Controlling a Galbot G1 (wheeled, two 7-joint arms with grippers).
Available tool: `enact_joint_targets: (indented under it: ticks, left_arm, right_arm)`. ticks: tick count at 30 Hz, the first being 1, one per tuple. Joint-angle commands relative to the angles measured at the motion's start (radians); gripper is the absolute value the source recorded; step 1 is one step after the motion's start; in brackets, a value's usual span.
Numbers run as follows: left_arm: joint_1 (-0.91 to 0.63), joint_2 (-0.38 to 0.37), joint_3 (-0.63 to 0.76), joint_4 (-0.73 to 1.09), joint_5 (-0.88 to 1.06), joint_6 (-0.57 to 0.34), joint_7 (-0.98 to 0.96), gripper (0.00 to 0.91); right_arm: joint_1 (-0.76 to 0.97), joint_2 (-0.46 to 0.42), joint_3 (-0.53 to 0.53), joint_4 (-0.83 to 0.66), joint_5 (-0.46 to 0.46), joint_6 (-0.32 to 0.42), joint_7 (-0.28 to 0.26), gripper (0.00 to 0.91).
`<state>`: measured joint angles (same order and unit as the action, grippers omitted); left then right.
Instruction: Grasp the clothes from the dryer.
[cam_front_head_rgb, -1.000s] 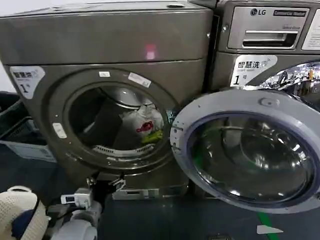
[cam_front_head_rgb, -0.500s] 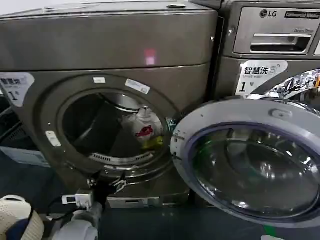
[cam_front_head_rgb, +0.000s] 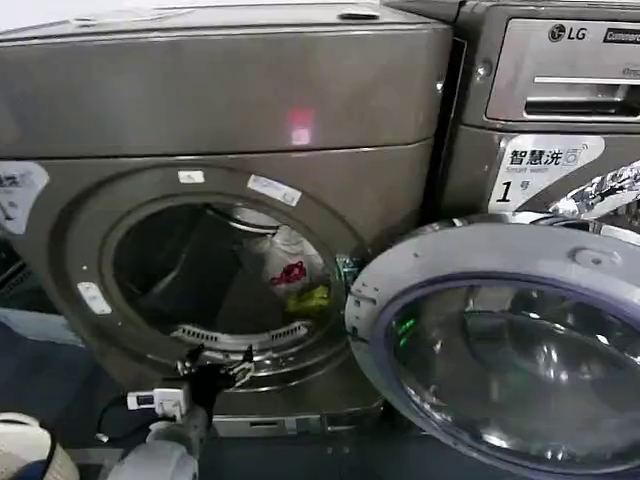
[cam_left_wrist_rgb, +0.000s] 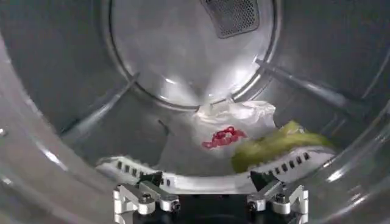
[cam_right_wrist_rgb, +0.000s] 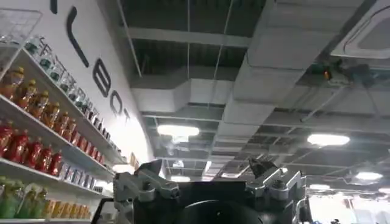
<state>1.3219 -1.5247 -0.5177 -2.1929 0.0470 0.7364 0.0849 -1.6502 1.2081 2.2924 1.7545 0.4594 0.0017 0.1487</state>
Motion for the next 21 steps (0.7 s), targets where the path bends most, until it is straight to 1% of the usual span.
enact_joint_targets:
  ticks: [1, 15, 21]
  left_arm:
    - [0.001, 0.001, -0.001, 0.001, 0.000, 0.049, 0.001, 0.907]
    - [0.008, 0.000, 0.002, 0.003, 0.003, 0.049, 0.004, 0.907]
    - [-0.011, 0.000, 0.015, 0.014, 0.082, 0.049, 0.042, 0.907]
  right_arm:
    - [0.001, 0.000, 0.000, -0.001, 0.000, 0.000, -0.001, 0.907]
    - [0.002, -0.001, -0.004, -0.009, -0.003, 0.002, -0.001, 0.907]
    - [-0.001, 0.000, -0.009, -0.008, -0.005, 0.010, 0.006, 0.907]
